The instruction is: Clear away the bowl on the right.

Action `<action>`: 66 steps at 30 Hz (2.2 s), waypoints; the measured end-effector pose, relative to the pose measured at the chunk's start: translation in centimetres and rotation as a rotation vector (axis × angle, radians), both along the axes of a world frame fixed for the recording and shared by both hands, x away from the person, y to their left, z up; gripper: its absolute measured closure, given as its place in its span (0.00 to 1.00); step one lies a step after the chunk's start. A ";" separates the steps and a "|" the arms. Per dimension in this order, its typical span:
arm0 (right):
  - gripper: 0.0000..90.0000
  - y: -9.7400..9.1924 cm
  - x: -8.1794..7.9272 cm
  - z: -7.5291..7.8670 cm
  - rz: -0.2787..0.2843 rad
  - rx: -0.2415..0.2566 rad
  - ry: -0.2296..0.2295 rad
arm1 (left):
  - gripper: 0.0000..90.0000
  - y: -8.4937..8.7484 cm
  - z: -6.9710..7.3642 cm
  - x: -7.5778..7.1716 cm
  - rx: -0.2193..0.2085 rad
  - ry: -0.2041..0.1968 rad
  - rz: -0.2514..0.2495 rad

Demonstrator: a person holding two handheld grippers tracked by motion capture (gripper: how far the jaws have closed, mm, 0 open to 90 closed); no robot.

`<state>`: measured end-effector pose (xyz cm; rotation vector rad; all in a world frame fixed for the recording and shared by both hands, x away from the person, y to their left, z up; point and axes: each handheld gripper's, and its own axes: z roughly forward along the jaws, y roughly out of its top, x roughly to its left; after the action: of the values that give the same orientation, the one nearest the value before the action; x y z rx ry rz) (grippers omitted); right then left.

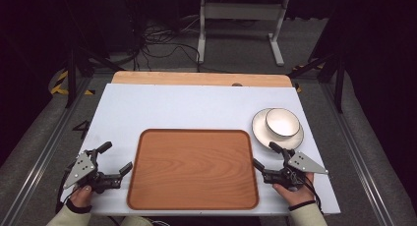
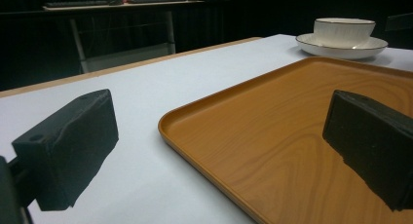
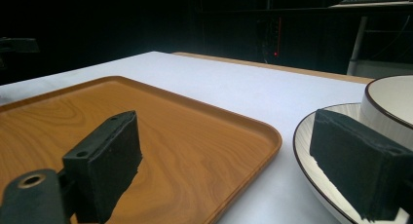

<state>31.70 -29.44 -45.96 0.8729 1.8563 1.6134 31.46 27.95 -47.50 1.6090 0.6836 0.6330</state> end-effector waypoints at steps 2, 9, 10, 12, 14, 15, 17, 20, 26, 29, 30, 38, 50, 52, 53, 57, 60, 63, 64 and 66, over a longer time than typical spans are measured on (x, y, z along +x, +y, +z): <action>0.14 0.0 0.0 0.0 0.003 0.002 0.001 | 0.00 0.0 0.0 0.0 0.000 0.000 0.000; 0.16 -0.1 0.1 0.0 0.023 0.005 0.001 | 0.00 0.0 0.0 0.0 0.004 0.004 -0.002; 0.16 -0.1 0.1 0.0 0.024 0.004 0.005 | 0.00 0.0 0.0 0.0 0.000 0.001 0.000; 0.16 0.0 0.2 0.0 0.030 -0.008 0.015 | 0.00 0.0 0.0 0.0 0.001 0.000 0.000; 0.16 0.1 0.2 0.0 0.033 -0.011 0.014 | 0.00 0.0 0.0 0.0 0.001 0.001 0.000; 0.16 0.1 0.1 0.0 0.034 -0.013 0.010 | 0.00 0.0 0.0 0.0 0.001 0.001 0.000; 0.16 0.0 0.1 0.0 0.034 -0.009 0.008 | 0.00 0.0 0.0 0.0 0.002 0.002 -0.001; 0.16 0.0 0.1 0.0 0.035 -0.007 0.006 | 0.00 0.0 0.0 0.0 0.003 0.003 -0.002; 0.17 0.0 0.1 0.0 0.034 -0.007 0.006 | 0.00 0.0 0.0 0.0 0.003 0.003 -0.002; 0.17 0.0 0.1 0.1 0.024 -0.006 0.009 | 0.00 0.0 0.0 0.0 0.003 0.003 -0.002; 0.17 0.0 0.1 0.1 0.024 -0.006 0.009 | 0.00 0.0 0.0 0.0 0.003 0.003 -0.002; 0.21 -0.1 0.1 0.9 0.005 0.019 0.015 | 0.00 0.0 0.0 0.0 0.002 0.002 -0.001; 0.21 0.0 -0.1 3.4 0.017 0.019 -0.006 | 0.00 0.0 0.0 0.0 0.002 0.002 -0.001; 0.21 0.0 -0.1 3.5 0.020 0.016 -0.010 | 0.00 0.0 0.0 0.0 0.004 0.004 -0.002; 0.21 0.1 -0.1 3.7 0.020 0.011 -0.016 | 0.00 0.0 0.0 0.0 0.002 0.002 -0.001; 0.21 0.1 -0.3 4.6 0.024 0.010 -0.038 | 0.00 0.0 0.0 0.0 0.002 0.002 -0.001; 0.21 0.1 -0.3 5.2 0.036 0.009 -0.046 | 0.00 0.0 0.0 0.0 0.002 0.002 -0.001; 0.21 0.1 -0.4 5.4 0.038 0.006 -0.042 | 0.00 0.0 0.0 0.0 0.002 0.002 0.000; 0.21 0.1 -0.3 5.5 0.039 0.003 -0.044 | 0.00 0.0 0.0 0.0 0.001 0.002 -0.001; 0.21 0.1 -0.4 5.8 0.038 0.002 -0.047 | 0.00 0.0 0.0 0.0 -0.001 0.002 -0.001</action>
<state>31.29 -29.30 -40.13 0.7981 1.8499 1.6444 31.50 27.95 -47.50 1.6094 0.6849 0.6303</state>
